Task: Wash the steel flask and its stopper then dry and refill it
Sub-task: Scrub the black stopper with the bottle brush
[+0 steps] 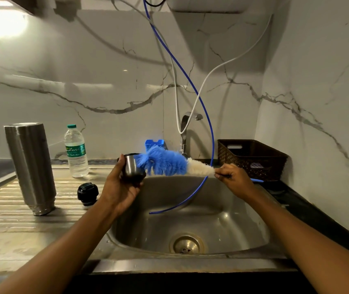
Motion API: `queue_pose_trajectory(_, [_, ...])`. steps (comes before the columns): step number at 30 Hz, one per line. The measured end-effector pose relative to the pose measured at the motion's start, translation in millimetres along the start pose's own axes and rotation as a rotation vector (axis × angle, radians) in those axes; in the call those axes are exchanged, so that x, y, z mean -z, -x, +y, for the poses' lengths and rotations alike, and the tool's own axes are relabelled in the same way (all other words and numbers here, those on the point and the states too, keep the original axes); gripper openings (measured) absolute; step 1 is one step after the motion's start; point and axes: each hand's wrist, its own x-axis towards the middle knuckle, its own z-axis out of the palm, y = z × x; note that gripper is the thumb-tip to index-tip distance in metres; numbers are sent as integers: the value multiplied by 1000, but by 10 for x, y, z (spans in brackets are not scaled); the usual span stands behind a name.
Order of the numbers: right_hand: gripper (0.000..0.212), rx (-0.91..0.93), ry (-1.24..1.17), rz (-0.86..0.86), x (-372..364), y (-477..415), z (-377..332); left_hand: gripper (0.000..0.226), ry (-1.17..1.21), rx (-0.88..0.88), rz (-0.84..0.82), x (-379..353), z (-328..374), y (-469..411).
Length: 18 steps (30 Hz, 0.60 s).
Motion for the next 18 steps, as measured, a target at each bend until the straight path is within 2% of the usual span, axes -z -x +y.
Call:
queue_pose_trajectory(4, [23,37,-27,-38,-136,-20,-119,37,-7,15,-14,-22,-7,7])
queue_pose_trajectory(9, [23,-18,7,11,4,8,79,56,-42,30,1,23,25,-28])
queue_pose_trajectory(15, [24,63,-19,-30,-132,-22,-73,54,-40,61,-12,-16,-55,6])
queue_pose_trajectory(18, [24,10,6,4,-33,-11,73,53,-16,55,-19,-13,-9,3])
